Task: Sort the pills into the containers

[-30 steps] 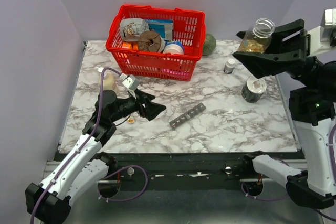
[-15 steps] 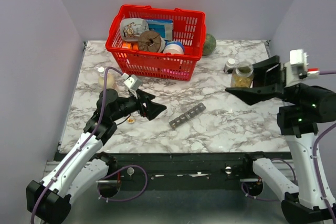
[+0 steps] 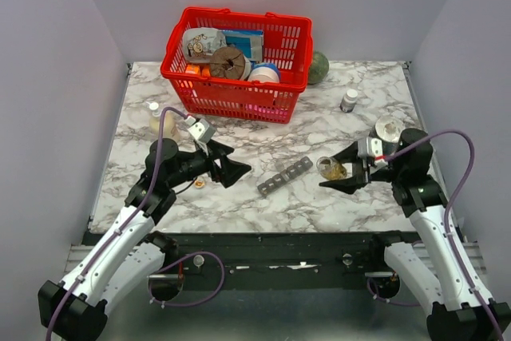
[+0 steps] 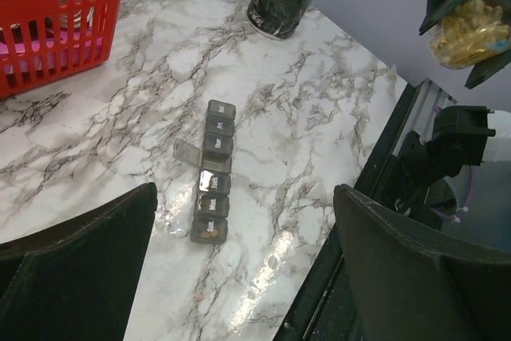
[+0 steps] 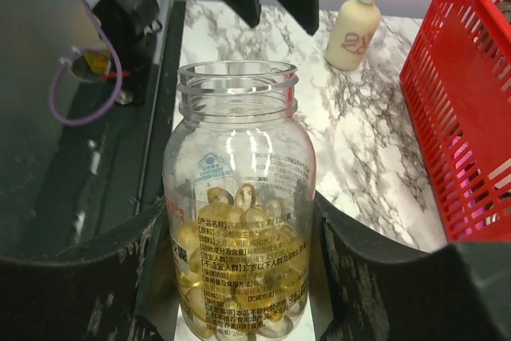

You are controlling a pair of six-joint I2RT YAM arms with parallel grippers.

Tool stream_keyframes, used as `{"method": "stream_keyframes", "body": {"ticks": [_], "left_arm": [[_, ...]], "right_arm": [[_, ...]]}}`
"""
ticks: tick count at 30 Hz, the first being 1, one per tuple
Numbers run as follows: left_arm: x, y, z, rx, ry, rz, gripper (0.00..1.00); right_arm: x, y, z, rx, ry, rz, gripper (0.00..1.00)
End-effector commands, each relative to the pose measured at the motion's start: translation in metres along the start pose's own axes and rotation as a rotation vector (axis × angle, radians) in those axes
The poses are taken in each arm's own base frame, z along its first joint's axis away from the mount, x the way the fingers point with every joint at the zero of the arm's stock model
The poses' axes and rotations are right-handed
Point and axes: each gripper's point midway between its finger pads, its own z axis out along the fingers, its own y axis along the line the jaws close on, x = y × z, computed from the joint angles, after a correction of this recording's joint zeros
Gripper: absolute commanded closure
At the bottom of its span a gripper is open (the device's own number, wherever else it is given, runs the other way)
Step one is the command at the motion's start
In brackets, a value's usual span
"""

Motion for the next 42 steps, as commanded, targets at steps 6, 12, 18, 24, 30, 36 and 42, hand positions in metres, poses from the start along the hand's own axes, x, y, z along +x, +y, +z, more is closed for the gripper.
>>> {"method": "stream_keyframes", "body": {"ticks": [6,12,18,24,30,36,42], "left_arm": [[0.008,0.013,-0.004,-0.045,0.011,0.111,0.01],[0.004,0.020,-0.009,-0.090,-0.024,0.169,0.01],[0.001,0.020,-0.012,-0.099,-0.027,0.201,0.01],[0.003,0.020,-0.012,-0.096,-0.017,0.197,0.01],[0.005,0.023,-0.011,-0.105,-0.012,0.198,0.01],[0.004,0.024,-0.013,-0.117,-0.014,0.202,0.01],[0.003,0.028,-0.015,-0.141,-0.014,0.213,0.01]], "right_arm": [[0.083,0.000,-0.005,-0.131,0.179,-0.282,0.99],[0.123,-0.009,-0.011,-0.206,0.305,-0.235,0.99],[0.147,-0.024,-0.005,-0.208,0.408,-0.183,0.99],[0.169,-0.038,-0.001,-0.166,0.551,-0.109,0.99],[0.185,-0.046,0.007,-0.152,0.649,-0.060,0.99],[0.200,-0.052,0.012,-0.107,0.734,0.037,0.99],[0.209,-0.058,0.021,-0.059,0.795,0.090,1.00]]}}
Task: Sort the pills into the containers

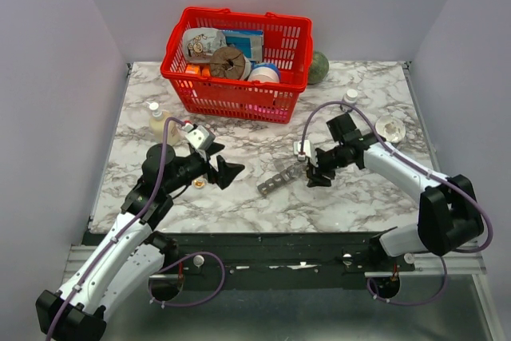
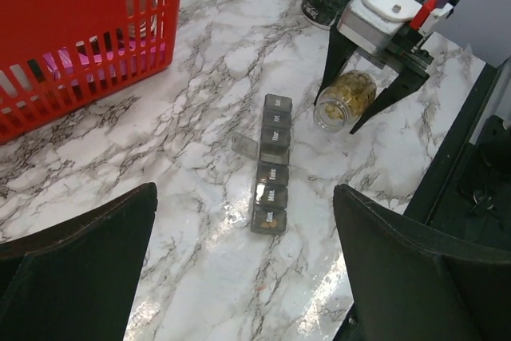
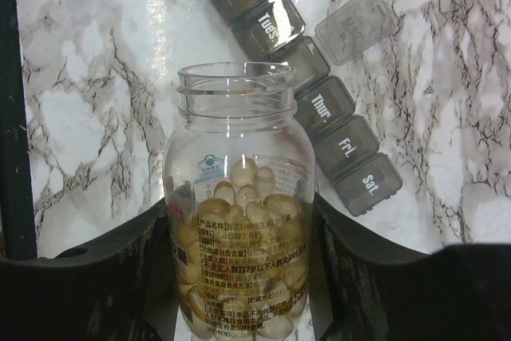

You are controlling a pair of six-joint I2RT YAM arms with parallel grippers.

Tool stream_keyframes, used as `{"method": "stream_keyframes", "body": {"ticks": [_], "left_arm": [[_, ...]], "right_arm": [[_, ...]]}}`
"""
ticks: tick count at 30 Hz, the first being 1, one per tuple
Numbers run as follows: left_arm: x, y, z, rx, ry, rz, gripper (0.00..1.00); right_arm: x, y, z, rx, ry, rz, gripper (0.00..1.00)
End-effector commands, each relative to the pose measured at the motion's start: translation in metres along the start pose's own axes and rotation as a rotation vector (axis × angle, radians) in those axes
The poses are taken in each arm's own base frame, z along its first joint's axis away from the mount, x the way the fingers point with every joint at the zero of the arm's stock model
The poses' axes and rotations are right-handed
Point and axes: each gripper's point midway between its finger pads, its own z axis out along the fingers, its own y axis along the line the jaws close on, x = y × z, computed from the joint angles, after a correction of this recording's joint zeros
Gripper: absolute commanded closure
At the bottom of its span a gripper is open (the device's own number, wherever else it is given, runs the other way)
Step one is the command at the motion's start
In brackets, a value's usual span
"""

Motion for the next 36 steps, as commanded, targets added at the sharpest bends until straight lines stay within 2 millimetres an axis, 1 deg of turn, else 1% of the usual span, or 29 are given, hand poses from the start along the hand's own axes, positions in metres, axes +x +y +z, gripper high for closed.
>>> {"method": "stream_keyframes", "body": {"ticks": [1,3,4,5,6,8,10,13,20,26,36], "left_arm": [[-0.001,0.008,-0.003,-0.047,-0.006,0.032,0.01],[-0.002,0.013,-0.006,-0.079,-0.011,0.041,0.01],[-0.003,0.014,-0.007,-0.091,-0.015,0.043,0.01],[-0.006,0.015,-0.010,-0.106,-0.031,0.052,0.01],[-0.007,0.021,-0.012,-0.139,-0.037,0.055,0.01],[-0.011,0.025,-0.016,-0.172,-0.054,0.066,0.01],[-0.012,0.031,-0.019,-0.212,-0.063,0.068,0.01],[-0.013,0.034,-0.021,-0.229,-0.066,0.070,0.01],[-0.013,0.034,-0.021,-0.231,-0.061,0.070,0.01],[-0.013,0.032,-0.021,-0.224,-0.062,0.072,0.01],[-0.013,0.030,-0.021,-0.210,-0.063,0.074,0.01]], "right_arm": [[0.000,-0.017,0.008,0.050,0.048,0.085,0.99],[0.000,-0.014,0.014,0.041,0.052,0.081,0.99],[0.001,-0.016,0.016,0.048,0.060,0.079,0.99],[0.000,-0.014,0.020,0.039,0.066,0.074,0.99],[0.001,-0.013,0.022,0.036,0.071,0.077,0.99],[0.004,-0.013,0.027,0.034,0.093,0.102,0.99],[0.006,-0.016,0.028,0.043,0.112,0.128,0.99],[0.012,-0.017,0.030,0.042,0.148,0.152,0.99],[0.025,-0.013,0.035,0.037,0.219,0.191,0.99],[0.030,-0.011,0.036,0.030,0.267,0.203,0.99],[0.034,-0.011,0.032,0.024,0.329,0.209,0.99]]}}
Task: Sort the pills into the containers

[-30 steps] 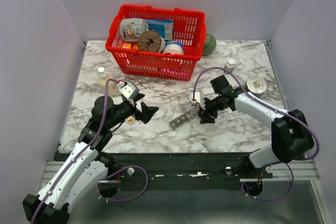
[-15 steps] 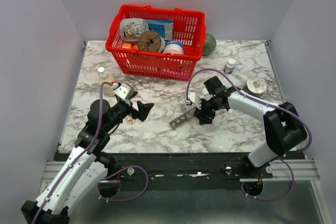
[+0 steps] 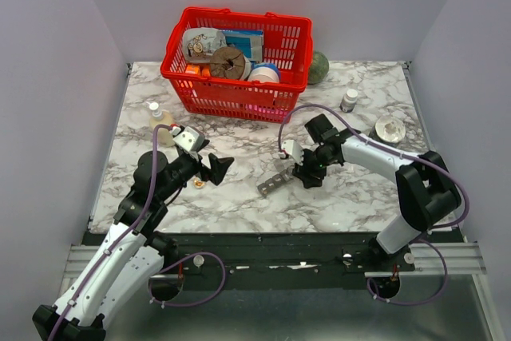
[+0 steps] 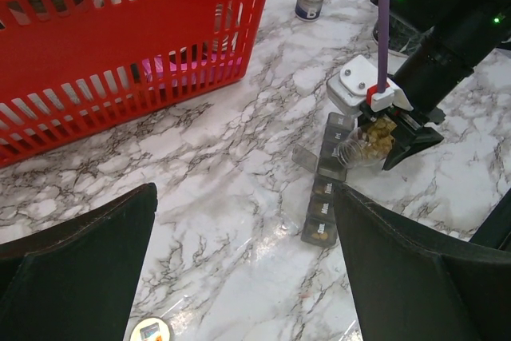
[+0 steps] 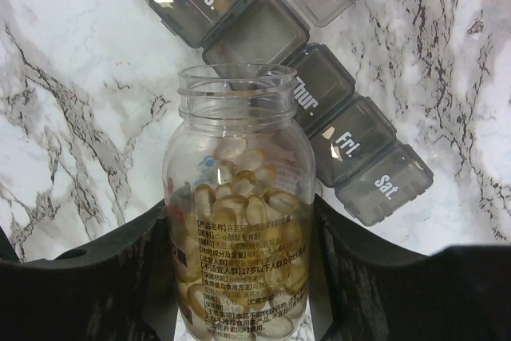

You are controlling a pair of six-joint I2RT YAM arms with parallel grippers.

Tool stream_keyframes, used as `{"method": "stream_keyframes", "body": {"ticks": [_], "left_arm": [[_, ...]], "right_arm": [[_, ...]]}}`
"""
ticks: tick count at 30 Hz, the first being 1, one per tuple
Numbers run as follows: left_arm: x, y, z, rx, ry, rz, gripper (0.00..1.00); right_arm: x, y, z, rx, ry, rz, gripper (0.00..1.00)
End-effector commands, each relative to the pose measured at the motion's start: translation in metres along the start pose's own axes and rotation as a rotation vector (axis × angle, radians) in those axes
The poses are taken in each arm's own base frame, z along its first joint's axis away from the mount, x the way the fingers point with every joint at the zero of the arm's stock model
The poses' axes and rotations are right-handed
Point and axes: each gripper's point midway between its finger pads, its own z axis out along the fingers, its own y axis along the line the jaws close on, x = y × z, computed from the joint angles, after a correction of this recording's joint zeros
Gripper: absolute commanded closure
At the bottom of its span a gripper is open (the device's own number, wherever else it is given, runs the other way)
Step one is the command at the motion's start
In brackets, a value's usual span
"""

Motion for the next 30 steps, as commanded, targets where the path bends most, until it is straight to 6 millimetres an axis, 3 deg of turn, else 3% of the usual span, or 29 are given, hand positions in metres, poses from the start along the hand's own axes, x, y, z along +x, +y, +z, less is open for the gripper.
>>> {"method": "stream_keyframes", "body": {"ticks": [1,30], "left_arm": [[0.0008,0.0020,-0.0008,-0.007,-0.004,0.015,0.01],[-0.0002,-0.0036,-0.0017,0.022,-0.006,0.016,0.01]], "right_arm": [[0.0050,0.0015,-0.0031,-0.004,0.069,0.017,0.99],[0.0108,0.0005,-0.0052,-0.016,0.196,-0.012,0.99]]}}
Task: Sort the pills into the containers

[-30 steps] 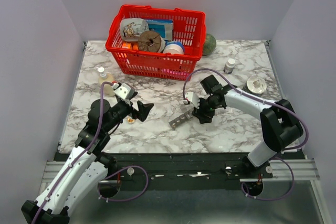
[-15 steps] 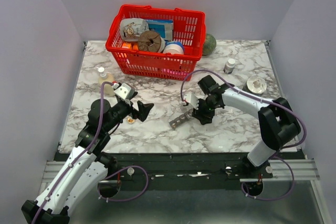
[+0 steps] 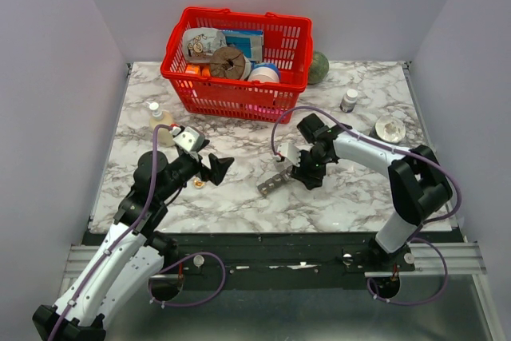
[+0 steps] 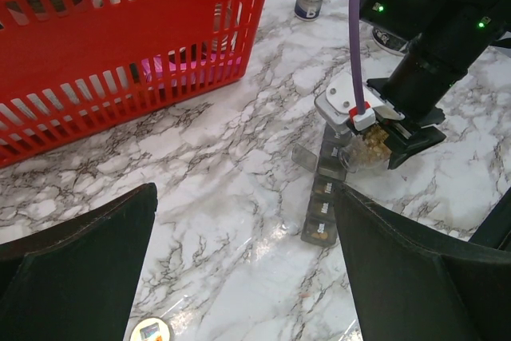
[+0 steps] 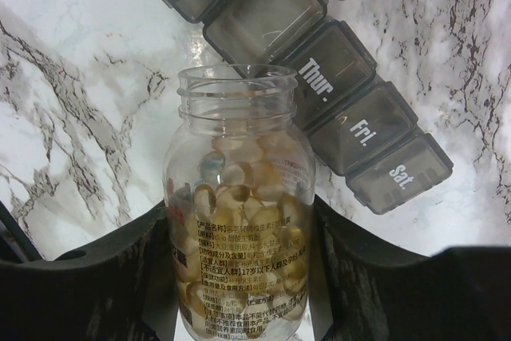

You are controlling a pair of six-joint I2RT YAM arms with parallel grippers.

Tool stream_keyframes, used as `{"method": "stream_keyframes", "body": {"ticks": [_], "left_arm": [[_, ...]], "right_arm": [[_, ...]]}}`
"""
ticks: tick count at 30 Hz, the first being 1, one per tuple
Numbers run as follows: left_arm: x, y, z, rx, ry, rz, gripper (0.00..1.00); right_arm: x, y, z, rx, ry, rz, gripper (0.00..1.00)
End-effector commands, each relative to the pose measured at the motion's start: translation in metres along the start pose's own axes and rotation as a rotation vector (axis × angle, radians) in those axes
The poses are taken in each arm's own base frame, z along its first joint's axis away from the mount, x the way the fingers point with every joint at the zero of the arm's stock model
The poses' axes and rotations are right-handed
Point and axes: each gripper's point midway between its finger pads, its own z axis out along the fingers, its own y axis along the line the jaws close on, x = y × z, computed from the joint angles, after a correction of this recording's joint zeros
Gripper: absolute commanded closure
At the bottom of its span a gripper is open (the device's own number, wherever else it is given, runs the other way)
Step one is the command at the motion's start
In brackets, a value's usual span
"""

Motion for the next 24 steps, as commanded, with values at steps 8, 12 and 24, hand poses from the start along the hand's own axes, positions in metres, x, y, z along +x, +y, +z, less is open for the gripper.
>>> {"method": "stream_keyframes", "body": {"ticks": [8,12,24], "left_arm": [[-0.0020,-0.0031,-0.0025,0.019,-0.013,0.018,0.01],[-0.0020,-0.0032,-0.0028,0.019,-0.013,0.018,0.01],[-0.0019,-0.0047,-0.0029,0.027,-0.013,0.019,0.01]], "right_arm": [[-0.0001,-0.0037,-0.0048,0.007,0.058,-0.011,0.99],[-0.0013,-0.0036,-0.0060,0.008,0.066,-0.013,0.99],[-0.0015,-0.0024,-0.0058,0.005,0.090,-0.015,1.00]]}}
